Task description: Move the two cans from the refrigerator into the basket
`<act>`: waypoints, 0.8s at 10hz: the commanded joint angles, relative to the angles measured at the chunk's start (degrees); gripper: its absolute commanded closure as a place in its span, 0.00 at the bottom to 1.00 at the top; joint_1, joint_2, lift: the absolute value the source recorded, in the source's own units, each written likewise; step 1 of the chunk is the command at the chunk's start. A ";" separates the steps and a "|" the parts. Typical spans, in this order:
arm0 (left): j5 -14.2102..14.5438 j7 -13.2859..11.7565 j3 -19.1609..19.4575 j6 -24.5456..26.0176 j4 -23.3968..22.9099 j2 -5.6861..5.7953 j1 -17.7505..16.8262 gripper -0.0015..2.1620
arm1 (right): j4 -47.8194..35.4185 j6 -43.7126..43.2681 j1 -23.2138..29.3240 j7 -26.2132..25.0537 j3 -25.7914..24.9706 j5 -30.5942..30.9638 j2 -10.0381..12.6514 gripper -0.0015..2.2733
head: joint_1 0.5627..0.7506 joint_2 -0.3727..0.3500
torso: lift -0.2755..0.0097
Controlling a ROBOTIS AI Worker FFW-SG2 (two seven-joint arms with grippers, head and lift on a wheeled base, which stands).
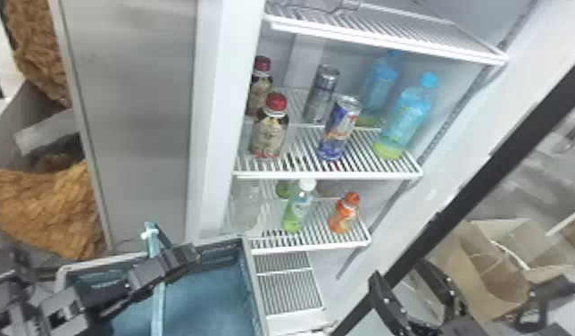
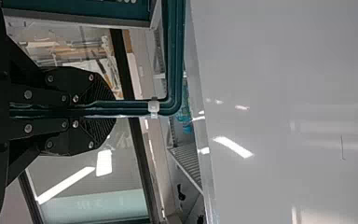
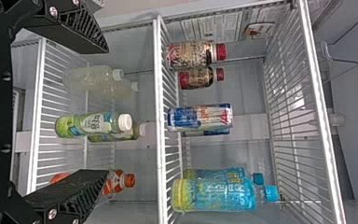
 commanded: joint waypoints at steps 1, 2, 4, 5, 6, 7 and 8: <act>0.11 0.01 -0.01 0.00 0.00 0.00 -0.16 0.55 | 0.17 0.00 -0.39 -0.01 0.00 0.01 0.00 0.06 | 0.70 0.03 | 0.86; 0.11 0.01 -0.13 0.00 0.00 -0.09 -0.16 0.55 | 0.32 0.00 -0.53 -0.10 0.00 0.01 0.00 0.06 | 0.70 0.03 | 0.86; 0.23 0.01 -0.13 0.00 0.00 -0.09 -0.02 0.55 | 0.46 0.00 -0.81 -0.10 0.00 0.12 0.00 0.06 | 0.70 0.03 | 0.86; 0.34 0.01 -0.13 0.00 0.00 -0.09 -0.16 0.55 | 1.30 0.00 -1.79 -0.18 0.00 0.35 0.00 0.06 | 0.70 0.03 | 0.86; 0.34 0.01 -0.35 0.00 0.00 -0.09 -0.16 0.55 | 1.58 0.00 -2.92 -0.10 0.00 0.69 0.00 0.06 | 0.70 0.03 | 0.86; 0.46 0.01 -0.35 0.00 0.00 -0.09 -0.16 0.55 | 2.00 0.00 -4.04 -0.18 0.00 1.03 0.00 0.06 | 0.70 0.03 | 0.86; 0.46 0.01 -0.35 0.00 0.00 -0.09 -0.02 0.55 | 2.71 0.00 -5.73 -0.36 0.00 1.49 0.00 0.06 | 0.70 0.03 | 0.86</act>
